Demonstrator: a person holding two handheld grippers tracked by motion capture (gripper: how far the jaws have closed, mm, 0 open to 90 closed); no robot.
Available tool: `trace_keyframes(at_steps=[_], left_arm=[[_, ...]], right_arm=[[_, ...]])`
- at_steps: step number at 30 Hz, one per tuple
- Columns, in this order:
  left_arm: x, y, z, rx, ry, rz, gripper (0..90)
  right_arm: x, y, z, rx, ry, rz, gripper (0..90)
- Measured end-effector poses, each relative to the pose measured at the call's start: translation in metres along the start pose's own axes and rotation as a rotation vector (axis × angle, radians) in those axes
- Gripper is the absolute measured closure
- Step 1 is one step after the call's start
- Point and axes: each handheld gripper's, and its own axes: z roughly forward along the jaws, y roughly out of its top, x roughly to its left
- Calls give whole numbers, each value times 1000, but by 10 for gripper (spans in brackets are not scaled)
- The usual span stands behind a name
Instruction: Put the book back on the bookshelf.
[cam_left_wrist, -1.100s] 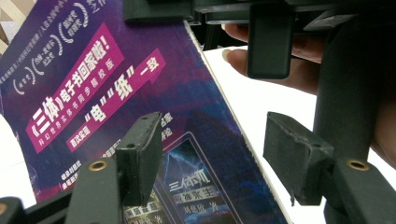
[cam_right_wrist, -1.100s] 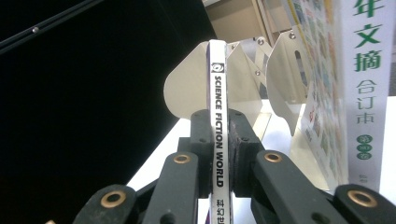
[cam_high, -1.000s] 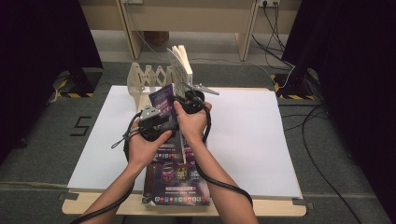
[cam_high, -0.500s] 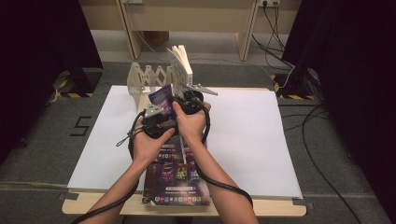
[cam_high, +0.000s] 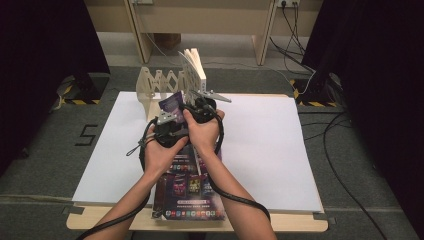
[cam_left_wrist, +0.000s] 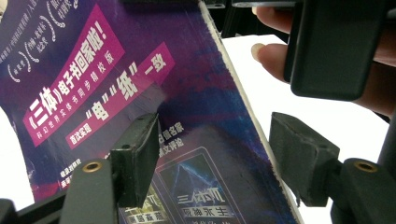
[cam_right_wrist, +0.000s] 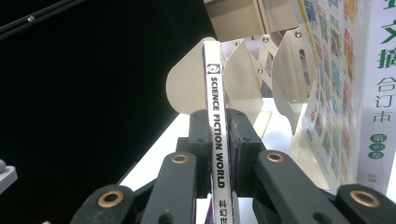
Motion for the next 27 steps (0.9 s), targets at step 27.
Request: trace_keyframes(at_steps=[27], left_arm=[[1, 6, -3, -44, 104, 29, 352]], right_arm=[[8, 6, -6, -16, 3, 9, 830]])
